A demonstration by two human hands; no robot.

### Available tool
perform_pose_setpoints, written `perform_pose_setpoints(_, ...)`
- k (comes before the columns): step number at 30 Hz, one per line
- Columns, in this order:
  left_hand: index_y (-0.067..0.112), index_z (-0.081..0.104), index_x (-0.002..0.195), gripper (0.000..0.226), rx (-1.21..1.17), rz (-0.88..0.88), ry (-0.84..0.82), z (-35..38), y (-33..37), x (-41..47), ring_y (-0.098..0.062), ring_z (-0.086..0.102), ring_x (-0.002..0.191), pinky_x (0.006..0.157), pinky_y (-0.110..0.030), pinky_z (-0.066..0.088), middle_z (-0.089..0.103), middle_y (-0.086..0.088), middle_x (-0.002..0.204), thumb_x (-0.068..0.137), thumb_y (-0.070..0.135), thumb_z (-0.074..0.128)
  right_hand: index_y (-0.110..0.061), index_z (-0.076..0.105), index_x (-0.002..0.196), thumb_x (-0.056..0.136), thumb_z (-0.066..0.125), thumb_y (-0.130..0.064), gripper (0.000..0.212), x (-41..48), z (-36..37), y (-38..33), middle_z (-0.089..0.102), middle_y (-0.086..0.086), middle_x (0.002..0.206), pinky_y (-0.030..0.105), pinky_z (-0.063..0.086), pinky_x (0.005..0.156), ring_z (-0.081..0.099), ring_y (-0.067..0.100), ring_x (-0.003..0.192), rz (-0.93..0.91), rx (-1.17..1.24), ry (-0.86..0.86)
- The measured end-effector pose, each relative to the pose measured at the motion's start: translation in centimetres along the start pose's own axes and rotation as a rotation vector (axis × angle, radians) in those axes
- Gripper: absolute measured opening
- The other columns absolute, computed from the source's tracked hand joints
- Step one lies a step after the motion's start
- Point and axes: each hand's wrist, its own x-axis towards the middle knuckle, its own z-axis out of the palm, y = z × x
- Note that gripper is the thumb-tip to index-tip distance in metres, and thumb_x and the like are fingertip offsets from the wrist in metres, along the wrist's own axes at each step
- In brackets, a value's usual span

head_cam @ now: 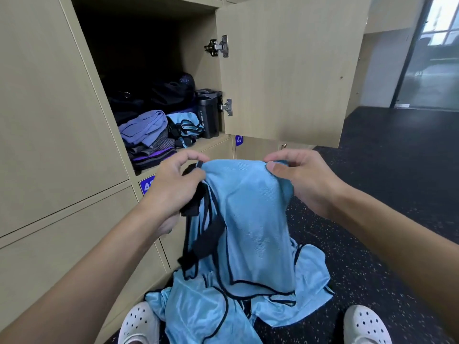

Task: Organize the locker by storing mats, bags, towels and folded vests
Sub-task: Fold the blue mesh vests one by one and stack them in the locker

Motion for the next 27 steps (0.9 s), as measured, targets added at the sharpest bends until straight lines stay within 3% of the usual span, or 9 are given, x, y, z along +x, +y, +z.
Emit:
perform_pose_setpoints(3,0.019,0.067,0.097,0.022,-0.107,-0.064,-0.020,0.2,0.5,-0.1,-0.011,0.052,0.037,0.036,-0.020,0.041,0.061,-0.001,0.057,0.101,0.009,0.048,-0.007,0.075,0.095,0.093,0.064,-0.009,0.012,0.2,0.0,0.2,0.074,0.009,0.096,0.040,0.053,0.085,0.066,0.024,0.089,-0.003,-0.046,0.003)
perform_pose_setpoints(7,0.009,0.070,0.099,0.015,-0.110,-0.105,-0.135,-0.2,1.0,-0.3,-0.016,0.070,0.059,0.048,-0.024,0.054,0.075,-0.007,0.081,0.087,0.018,0.073,-0.012,0.072,0.097,0.080,0.079,-0.014,0.018,0.0,0.0,-0.4,0.074,0.010,0.100,0.046,0.055,0.095,0.070,0.024,0.094,0.006,-0.014,-0.047)
perform_pose_setpoints(12,0.028,0.062,0.108,0.053,0.363,0.082,-0.186,-1.0,0.6,-0.1,-0.008,0.057,0.057,0.043,-0.015,0.040,0.062,0.004,0.085,0.068,0.003,0.087,-0.025,0.059,0.111,0.073,0.084,-0.012,0.047,-0.6,0.2,-1.1,0.071,-0.004,0.096,0.016,0.056,0.072,0.069,0.002,0.080,0.005,-0.260,-0.168)
perform_pose_setpoints(17,0.022,0.069,0.086,0.014,0.546,0.246,-0.182,-1.3,0.0,0.5,-0.012,0.054,0.056,0.050,-0.026,0.042,0.065,-0.007,0.070,0.080,0.012,0.078,-0.022,0.065,0.080,0.083,0.077,-0.024,0.013,-0.6,-0.2,-0.9,0.064,-0.014,0.065,0.012,0.045,0.048,0.059,0.000,0.053,-0.115,-0.502,-0.146)
perform_pose_setpoints(18,0.020,0.070,0.082,0.007,0.586,0.259,-0.165,-1.5,-0.2,0.7,-0.009,0.051,0.050,0.045,-0.024,0.038,0.062,-0.008,0.066,0.083,0.015,0.076,-0.018,0.064,0.074,0.085,0.074,-0.027,0.018,-0.7,-0.3,-0.7,0.060,-0.013,0.062,0.013,0.041,0.045,0.054,0.002,0.051,-0.135,-0.565,-0.151)
perform_pose_setpoints(20,0.021,0.070,0.076,0.012,0.685,0.307,-0.117,-1.6,-0.7,1.0,-0.003,0.045,0.046,0.042,-0.020,0.037,0.056,0.002,0.065,0.087,0.023,0.073,-0.007,0.062,0.073,0.087,0.070,-0.034,0.032,-0.7,-0.4,-0.3,0.055,-0.005,0.082,0.010,0.039,0.052,0.052,0.008,0.067,-0.210,-0.676,-0.140)
perform_pose_setpoints(22,0.023,0.069,0.074,0.015,0.743,0.346,-0.099,-1.4,-1.1,1.1,-0.002,0.052,0.070,0.059,-0.021,0.045,0.055,0.005,0.085,0.087,0.030,0.072,-0.002,0.061,0.079,0.089,0.068,-0.035,0.035,-0.6,-0.5,0.0,0.054,0.000,0.096,0.010,0.038,0.061,0.051,0.015,0.080,-0.251,-0.719,-0.110)
perform_pose_setpoints(24,0.018,0.069,0.073,0.021,0.755,0.357,-0.075,-0.9,-1.5,1.1,-0.005,0.052,0.075,0.061,-0.012,0.039,0.053,0.008,0.089,0.089,0.031,0.069,0.000,0.059,0.083,0.091,0.066,-0.033,0.035,-0.6,-0.4,0.2,0.054,0.006,0.079,0.020,0.034,0.052,0.045,0.019,0.065,-0.228,-0.715,-0.079)
perform_pose_setpoints(27,0.008,0.062,0.067,0.030,0.712,0.302,0.026,0.1,-2.0,1.2,-0.010,0.043,0.050,0.047,-0.023,0.031,0.052,0.000,0.059,0.088,0.028,0.066,-0.005,0.056,0.088,0.088,0.070,-0.029,0.027,-0.8,0.2,0.0,0.049,0.005,0.069,0.022,0.029,0.047,0.040,0.016,0.061,-0.218,-0.666,0.013)
